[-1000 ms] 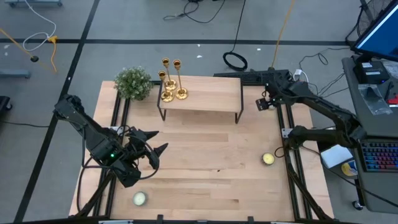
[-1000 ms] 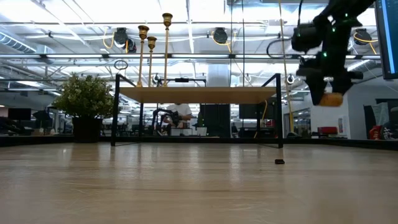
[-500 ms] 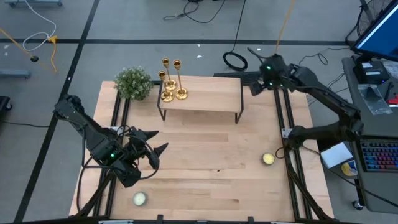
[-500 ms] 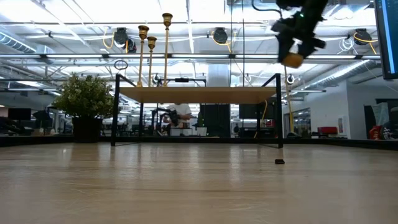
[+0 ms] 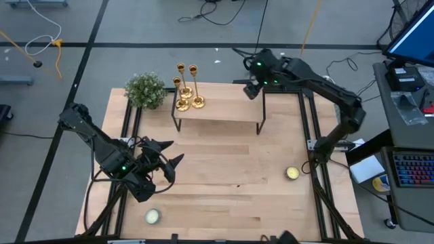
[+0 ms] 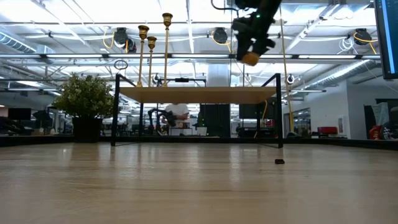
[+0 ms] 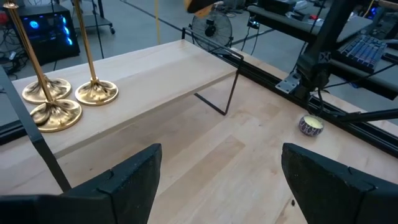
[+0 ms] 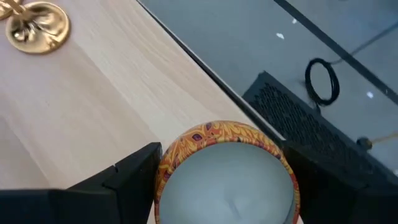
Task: Pick & Place candle stick holders
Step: Put the orange scented candle on the shelf
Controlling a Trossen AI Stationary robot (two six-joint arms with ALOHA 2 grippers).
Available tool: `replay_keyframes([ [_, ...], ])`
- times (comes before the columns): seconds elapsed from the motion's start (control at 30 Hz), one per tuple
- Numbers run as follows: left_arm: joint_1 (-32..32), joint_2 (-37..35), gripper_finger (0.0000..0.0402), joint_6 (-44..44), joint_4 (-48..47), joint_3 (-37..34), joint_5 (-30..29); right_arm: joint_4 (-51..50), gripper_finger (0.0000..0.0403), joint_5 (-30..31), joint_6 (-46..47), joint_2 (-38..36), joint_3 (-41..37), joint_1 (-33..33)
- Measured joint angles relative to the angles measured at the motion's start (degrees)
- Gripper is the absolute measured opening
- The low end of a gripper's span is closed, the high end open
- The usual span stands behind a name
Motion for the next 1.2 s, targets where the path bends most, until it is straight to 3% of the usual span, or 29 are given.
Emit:
replay_keyframes([
  [0.23,0.0,0.0,0.0326,-0.02,0.0,0.0,0.03,2.74,0.0291,-6.04,-1.89,7.68,5.88,0.16],
  [0.57,0.0,0.0,0.0326,-0.78,0.0,0.0,0.11,6.74,0.0291,-9.22,-3.3,14.07,6.17,0.11],
  [0.93,0.0,0.0,0.0326,-1.6,0.0,0.0,0.14,10.34,0.0291,-15.0,-3.28,17.13,6.17,0.18],
  [1.2,0.0,0.0,0.0326,-1.59,-0.02,0.0,0.06,10.44,0.0296,-14.84,-4.43,18.69,6.17,1.18],
])
